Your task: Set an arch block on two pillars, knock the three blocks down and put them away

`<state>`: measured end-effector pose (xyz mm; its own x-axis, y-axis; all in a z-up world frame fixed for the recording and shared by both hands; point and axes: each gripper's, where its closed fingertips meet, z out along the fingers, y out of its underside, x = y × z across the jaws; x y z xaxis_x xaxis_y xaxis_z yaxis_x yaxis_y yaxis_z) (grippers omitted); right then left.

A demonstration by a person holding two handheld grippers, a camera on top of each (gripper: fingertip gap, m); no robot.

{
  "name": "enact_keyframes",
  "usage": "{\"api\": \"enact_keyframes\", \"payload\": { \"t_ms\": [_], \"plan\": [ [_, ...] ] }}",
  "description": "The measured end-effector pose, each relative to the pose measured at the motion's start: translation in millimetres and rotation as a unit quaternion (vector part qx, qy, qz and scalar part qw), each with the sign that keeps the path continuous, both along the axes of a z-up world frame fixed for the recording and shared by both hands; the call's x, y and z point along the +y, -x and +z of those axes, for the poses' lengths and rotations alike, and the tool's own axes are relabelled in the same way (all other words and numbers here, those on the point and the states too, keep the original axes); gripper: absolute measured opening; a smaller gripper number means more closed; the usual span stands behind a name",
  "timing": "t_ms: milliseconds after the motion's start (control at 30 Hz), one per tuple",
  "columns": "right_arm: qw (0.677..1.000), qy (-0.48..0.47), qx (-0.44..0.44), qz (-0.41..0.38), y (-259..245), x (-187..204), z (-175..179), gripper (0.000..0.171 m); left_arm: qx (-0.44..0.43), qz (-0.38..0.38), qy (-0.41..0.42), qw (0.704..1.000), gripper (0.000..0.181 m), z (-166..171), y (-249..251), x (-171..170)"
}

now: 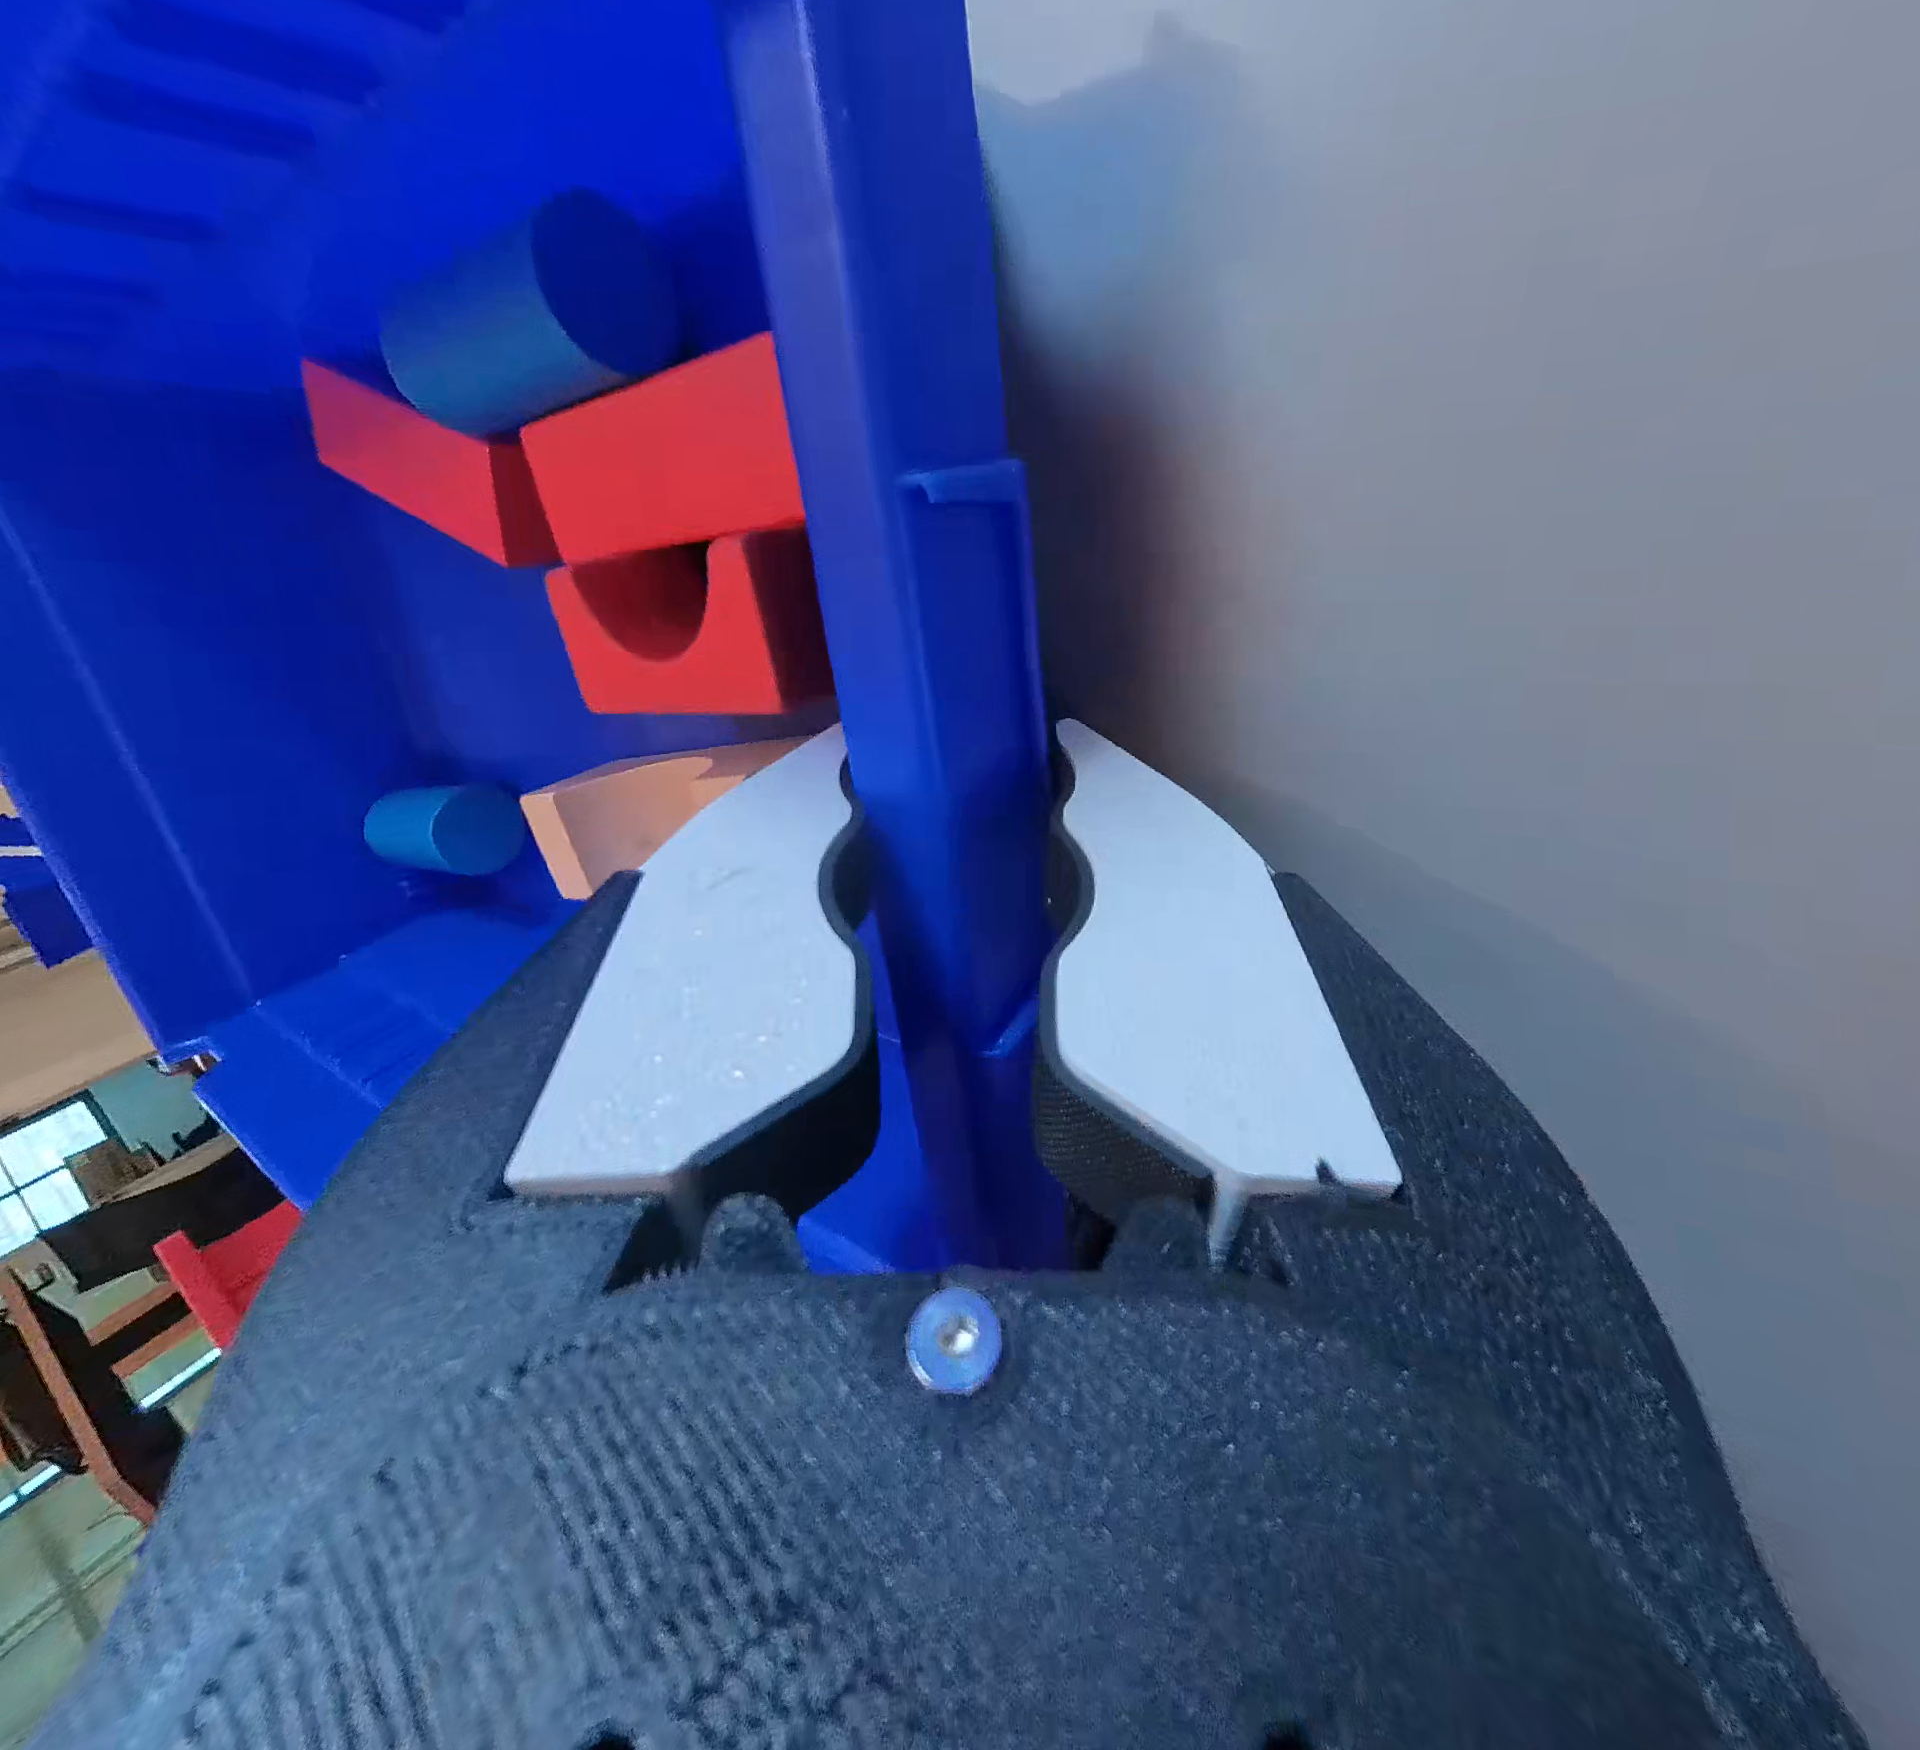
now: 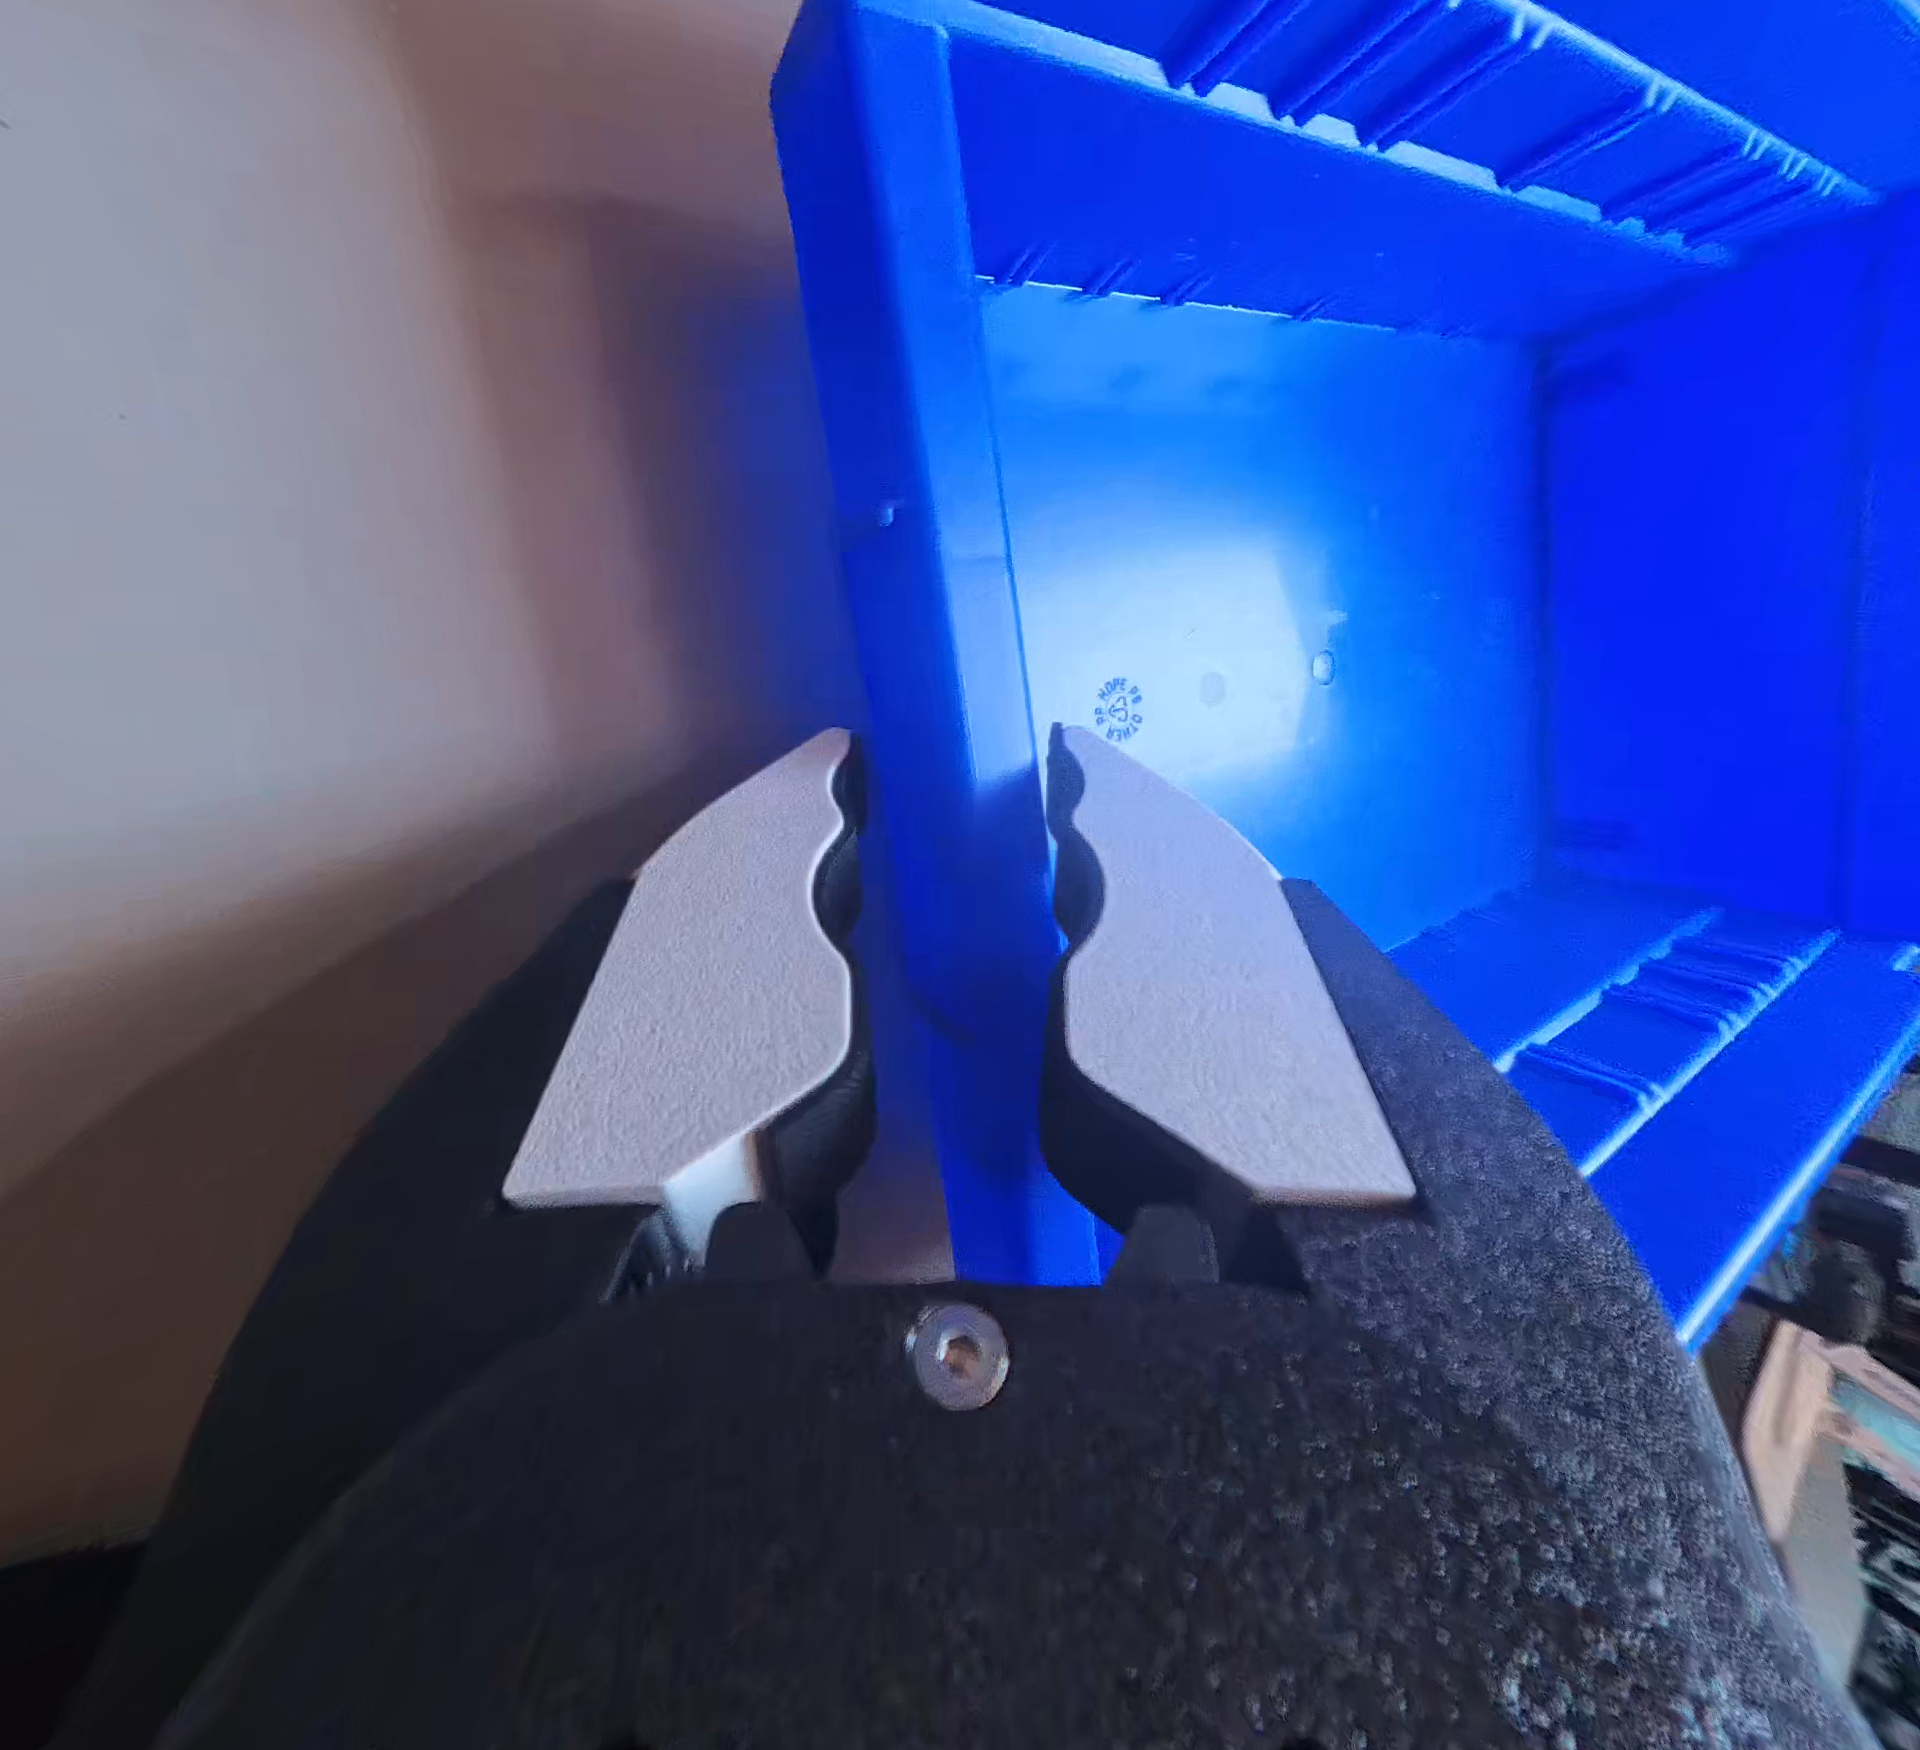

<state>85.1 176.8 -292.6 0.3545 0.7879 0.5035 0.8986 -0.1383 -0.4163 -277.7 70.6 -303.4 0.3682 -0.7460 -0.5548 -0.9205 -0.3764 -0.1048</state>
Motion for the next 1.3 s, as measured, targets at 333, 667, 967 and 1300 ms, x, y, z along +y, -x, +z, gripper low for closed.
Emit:
{"api": "enact_keyframes", "payload": {
  "t_ms": [333, 667, 967, 1300],
  "plan": [
    [0.993, -0.040, -0.077, 0.075, -47.3, 18.7, -0.9, 0.032, -0.046, 0.021, -0.080, 0.996, 0.033, 2.1, 25.7, 34.2],
    [0.993, -0.033, -0.045, 0.101, -78.1, 31.0, -2.4, 0.031, -0.047, 0.062, -0.100, 0.992, 0.034, 2.8, 26.9, 34.0],
    [0.990, -0.102, -0.045, 0.091, -83.4, 46.6, -0.5, 0.033, -0.046, 0.068, -0.101, 0.991, 0.034, 2.9, 26.0, 26.0],
    [0.986, -0.133, -0.031, 0.095, -78.4, 46.7, 2.5, 0.034, -0.054, 0.068, -0.104, 0.991, 0.034, 3.3, 25.6, 23.9]
  ]
}}
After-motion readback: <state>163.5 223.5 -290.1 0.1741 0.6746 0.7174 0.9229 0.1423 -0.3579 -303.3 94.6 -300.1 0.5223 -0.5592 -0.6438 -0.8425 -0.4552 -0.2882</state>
